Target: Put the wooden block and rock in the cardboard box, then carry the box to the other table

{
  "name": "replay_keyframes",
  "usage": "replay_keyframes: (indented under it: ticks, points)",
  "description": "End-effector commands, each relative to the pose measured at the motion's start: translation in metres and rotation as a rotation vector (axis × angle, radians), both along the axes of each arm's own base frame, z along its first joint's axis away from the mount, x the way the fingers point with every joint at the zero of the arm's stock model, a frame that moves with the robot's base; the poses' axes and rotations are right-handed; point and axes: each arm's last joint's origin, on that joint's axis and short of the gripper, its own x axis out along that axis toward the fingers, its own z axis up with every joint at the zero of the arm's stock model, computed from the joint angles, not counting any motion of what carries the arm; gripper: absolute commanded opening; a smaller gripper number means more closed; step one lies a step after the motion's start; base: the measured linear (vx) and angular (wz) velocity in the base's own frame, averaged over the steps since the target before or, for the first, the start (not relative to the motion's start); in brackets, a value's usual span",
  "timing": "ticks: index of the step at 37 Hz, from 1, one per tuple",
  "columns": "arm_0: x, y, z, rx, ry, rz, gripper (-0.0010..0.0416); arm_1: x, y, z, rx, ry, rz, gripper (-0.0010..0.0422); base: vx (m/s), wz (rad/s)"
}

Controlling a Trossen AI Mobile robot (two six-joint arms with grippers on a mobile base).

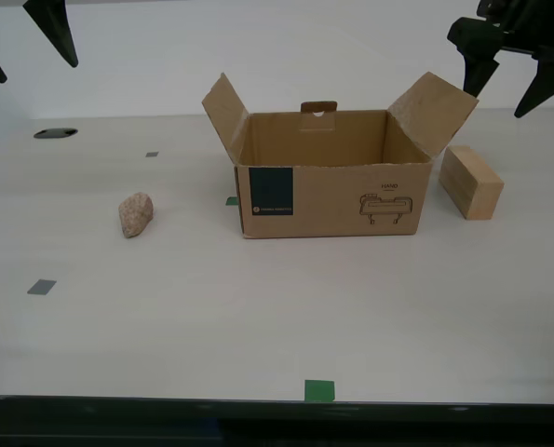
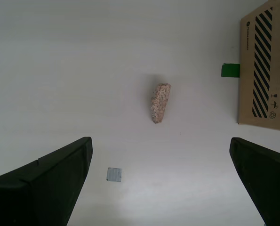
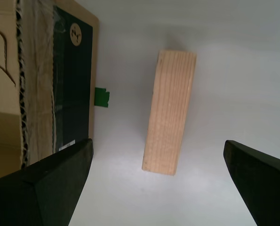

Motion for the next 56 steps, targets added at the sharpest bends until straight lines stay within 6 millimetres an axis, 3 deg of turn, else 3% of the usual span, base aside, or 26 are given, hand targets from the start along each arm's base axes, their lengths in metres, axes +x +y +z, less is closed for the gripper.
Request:
replay_keyframes:
  ticks: [1, 18, 38, 56]
  points:
    - [0.001, 0.0, 0.0, -0.001, -0.011, 0.021, 0.0387, 0.0, 0.0, 0.0, 0.001, 0.0, 0.001, 0.04, 0.0, 0.0]
    - [0.001, -0.034, 0.0, -0.043, -0.03, -0.038, 0.0387, -0.002, 0.0, -0.001, 0.003, 0.025, 0.001, 0.04, 0.0, 0.0]
    - [0.002, -0.031, -0.002, 0.035, -0.049, -0.018, 0.0387, 0.005, -0.001, 0.0, -0.013, -0.049, 0.02, 0.04, 0.0, 0.0]
    - [0.002, -0.029, -0.001, 0.094, -0.055, -0.004, 0.0387, 0.044, -0.005, -0.057, 0.011, 0.099, 0.0, 0.04, 0.0, 0.0]
